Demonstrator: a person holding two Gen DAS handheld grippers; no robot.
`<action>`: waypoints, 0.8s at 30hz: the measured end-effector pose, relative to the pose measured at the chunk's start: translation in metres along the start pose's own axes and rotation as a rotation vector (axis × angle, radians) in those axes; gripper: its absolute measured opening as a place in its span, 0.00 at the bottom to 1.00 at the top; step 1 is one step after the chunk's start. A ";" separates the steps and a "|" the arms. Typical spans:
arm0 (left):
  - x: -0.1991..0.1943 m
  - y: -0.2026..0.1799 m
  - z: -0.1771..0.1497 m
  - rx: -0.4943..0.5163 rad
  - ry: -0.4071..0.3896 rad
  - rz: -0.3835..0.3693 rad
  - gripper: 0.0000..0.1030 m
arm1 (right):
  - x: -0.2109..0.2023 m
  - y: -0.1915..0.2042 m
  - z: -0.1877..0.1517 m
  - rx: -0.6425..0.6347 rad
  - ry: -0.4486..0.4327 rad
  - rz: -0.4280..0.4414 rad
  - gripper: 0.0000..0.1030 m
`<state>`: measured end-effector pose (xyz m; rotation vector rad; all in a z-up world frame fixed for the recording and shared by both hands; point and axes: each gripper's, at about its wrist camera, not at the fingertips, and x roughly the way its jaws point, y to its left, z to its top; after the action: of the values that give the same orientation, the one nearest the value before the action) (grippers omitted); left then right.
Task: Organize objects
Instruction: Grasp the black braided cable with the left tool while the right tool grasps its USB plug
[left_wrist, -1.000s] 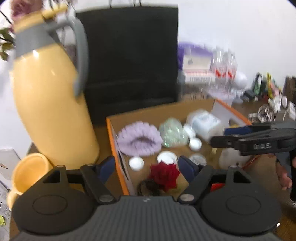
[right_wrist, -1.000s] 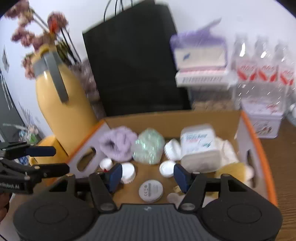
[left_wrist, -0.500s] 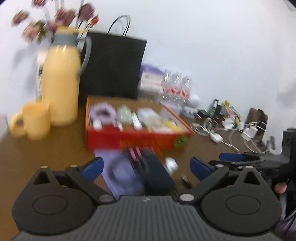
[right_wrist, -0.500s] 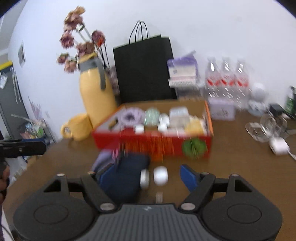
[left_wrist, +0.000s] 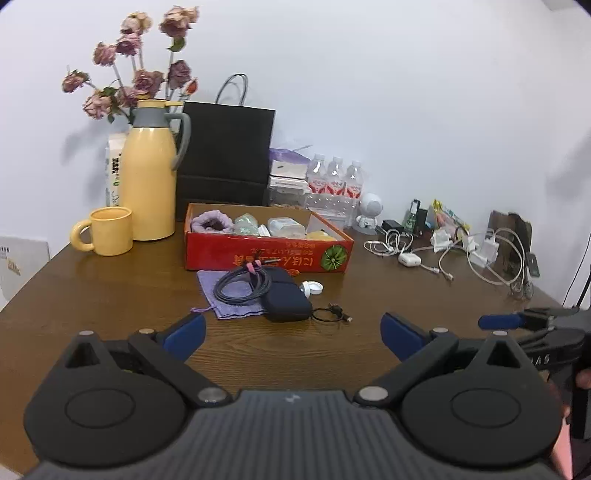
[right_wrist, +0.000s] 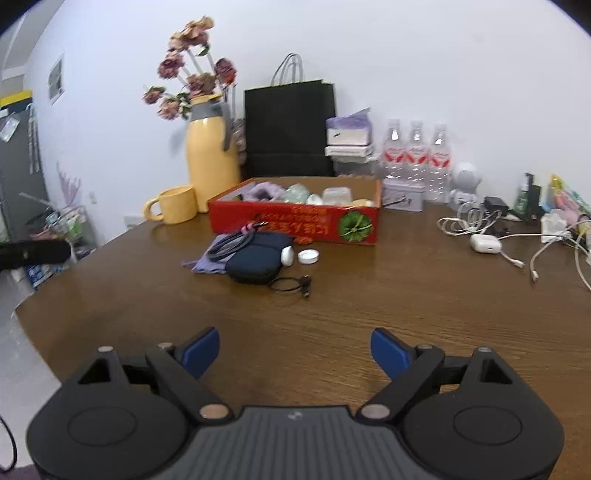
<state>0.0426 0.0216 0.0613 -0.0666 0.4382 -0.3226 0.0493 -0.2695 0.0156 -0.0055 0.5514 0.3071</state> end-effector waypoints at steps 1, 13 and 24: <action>0.005 -0.003 -0.003 0.008 0.006 0.000 1.00 | 0.000 -0.001 0.000 0.008 -0.006 -0.006 0.85; 0.147 0.042 0.013 0.092 0.071 -0.053 1.00 | 0.088 0.011 0.012 -0.054 0.039 -0.013 0.74; 0.282 0.076 0.029 0.049 0.218 -0.009 1.00 | 0.197 0.005 0.043 -0.037 0.112 -0.094 0.39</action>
<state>0.3187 0.0033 -0.0372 0.0143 0.6459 -0.3511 0.2292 -0.2048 -0.0491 -0.0847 0.6550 0.2261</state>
